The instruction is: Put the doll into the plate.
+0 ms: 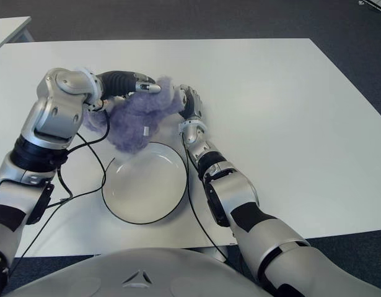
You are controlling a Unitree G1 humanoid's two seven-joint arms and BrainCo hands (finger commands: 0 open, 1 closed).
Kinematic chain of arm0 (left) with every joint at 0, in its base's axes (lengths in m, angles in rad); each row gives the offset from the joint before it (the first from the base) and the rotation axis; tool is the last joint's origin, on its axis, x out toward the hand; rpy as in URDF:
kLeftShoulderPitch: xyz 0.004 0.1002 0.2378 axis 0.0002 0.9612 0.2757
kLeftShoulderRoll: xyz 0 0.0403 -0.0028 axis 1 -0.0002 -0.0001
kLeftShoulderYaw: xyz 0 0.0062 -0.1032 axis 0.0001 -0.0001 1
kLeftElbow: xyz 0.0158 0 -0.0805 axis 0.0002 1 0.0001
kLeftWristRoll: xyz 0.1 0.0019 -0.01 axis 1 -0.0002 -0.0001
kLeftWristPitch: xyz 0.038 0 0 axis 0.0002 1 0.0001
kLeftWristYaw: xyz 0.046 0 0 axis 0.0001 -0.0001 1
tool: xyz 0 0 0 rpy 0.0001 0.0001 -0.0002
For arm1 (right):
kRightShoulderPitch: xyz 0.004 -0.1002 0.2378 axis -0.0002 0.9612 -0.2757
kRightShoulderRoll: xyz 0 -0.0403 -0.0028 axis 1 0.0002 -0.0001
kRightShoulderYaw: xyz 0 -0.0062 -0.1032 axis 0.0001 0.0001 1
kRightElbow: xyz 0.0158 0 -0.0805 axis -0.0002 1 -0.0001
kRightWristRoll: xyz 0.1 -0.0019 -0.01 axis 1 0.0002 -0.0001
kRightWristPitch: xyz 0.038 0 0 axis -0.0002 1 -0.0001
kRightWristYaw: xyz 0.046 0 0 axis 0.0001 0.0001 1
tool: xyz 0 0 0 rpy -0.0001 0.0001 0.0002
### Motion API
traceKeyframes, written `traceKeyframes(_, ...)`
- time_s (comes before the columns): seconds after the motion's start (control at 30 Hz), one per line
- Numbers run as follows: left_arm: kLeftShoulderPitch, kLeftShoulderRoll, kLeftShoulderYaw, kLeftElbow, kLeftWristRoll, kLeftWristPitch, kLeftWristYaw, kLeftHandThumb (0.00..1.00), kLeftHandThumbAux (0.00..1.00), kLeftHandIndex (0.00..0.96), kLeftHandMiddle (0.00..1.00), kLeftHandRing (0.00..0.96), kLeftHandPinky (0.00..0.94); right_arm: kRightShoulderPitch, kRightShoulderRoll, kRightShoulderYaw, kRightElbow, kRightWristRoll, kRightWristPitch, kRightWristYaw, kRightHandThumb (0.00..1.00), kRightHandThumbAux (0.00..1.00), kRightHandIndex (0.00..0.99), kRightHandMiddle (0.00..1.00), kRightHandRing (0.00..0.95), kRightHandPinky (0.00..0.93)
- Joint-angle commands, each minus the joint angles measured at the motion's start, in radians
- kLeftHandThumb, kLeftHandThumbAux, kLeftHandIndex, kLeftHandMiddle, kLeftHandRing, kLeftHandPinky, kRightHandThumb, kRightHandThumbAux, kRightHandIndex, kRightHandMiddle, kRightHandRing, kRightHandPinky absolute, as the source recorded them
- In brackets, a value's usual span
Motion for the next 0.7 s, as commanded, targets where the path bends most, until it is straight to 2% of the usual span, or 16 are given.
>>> traceKeyframes(0.03, 0.006, 0.034, -0.032, -0.066, -0.031, 0.045, -0.028, 0.0, 0.373, 0.0, 0.0, 0.0, 0.014, 0.174, 0.114, 0.018, 0.137, -0.016, 0.104, 0.011, 0.705, 0.732, 0.411, 0.759, 0.819, 0.843)
traceKeyframes(0.2, -0.003, 0.05, -0.049, -0.1, -0.044, 0.071, -0.028, 0.0, 0.371, 0.0, 0.0, 0.0, 0.0, 0.174, 0.113, 0.019, 0.137, -0.014, 0.102, 0.009, 0.706, 0.732, 0.411, 0.761, 0.821, 0.841)
traceKeyframes(0.53, 0.002, 0.079, -0.051, -0.141, -0.08, 0.056, -0.015, 0.0, 0.368, 0.0, 0.001, 0.0, 0.001, 0.172, 0.113, 0.019, 0.137, -0.007, 0.11, 0.02, 0.706, 0.733, 0.411, 0.751, 0.813, 0.838)
traceKeyframes(0.7, -0.002, 0.073, -0.042, -0.157, -0.104, 0.108, -0.005, 0.0, 0.386, 0.0, 0.001, 0.0, 0.011, 0.174, 0.115, 0.014, 0.137, -0.002, 0.102, 0.012, 0.707, 0.733, 0.412, 0.768, 0.83, 0.86)
